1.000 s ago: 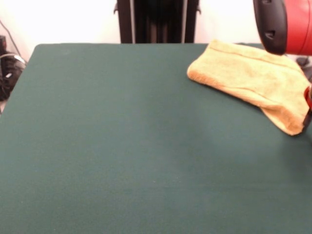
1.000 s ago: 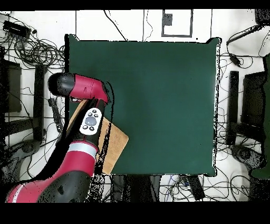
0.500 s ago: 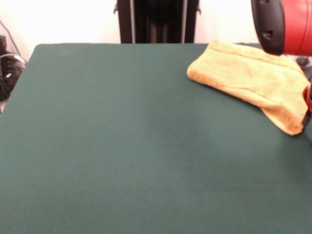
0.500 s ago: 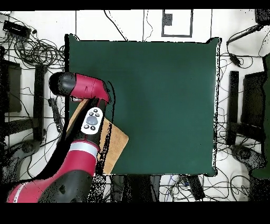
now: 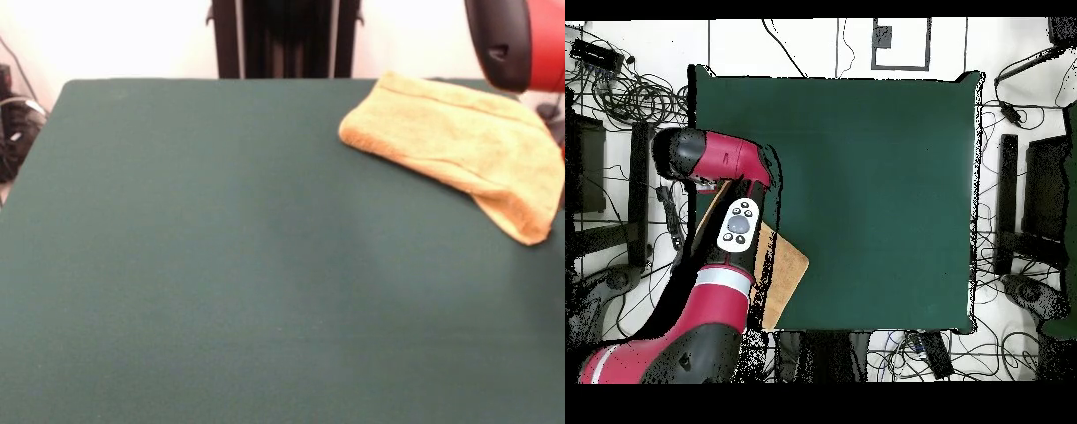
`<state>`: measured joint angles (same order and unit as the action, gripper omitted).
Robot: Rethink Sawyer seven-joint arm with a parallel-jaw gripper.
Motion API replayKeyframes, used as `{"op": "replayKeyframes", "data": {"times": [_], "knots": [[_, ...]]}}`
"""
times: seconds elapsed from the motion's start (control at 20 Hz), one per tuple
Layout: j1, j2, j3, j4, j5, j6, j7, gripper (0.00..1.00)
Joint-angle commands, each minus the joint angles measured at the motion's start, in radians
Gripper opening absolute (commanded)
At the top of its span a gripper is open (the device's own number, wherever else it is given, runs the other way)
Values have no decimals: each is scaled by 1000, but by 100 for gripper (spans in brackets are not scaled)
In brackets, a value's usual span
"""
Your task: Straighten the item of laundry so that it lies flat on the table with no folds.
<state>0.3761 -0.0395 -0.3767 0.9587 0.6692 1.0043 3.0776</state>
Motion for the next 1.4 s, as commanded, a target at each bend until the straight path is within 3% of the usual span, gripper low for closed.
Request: {"op": "replayKeyframes", "data": {"times": [0.05,0.65,1.4], "knots": [[-12,-67,26,-16,8,147,287,100],[-49,-131,40,89,-44,120,149,100],[-56,-121,73,118,-74,27,145,100]]}}
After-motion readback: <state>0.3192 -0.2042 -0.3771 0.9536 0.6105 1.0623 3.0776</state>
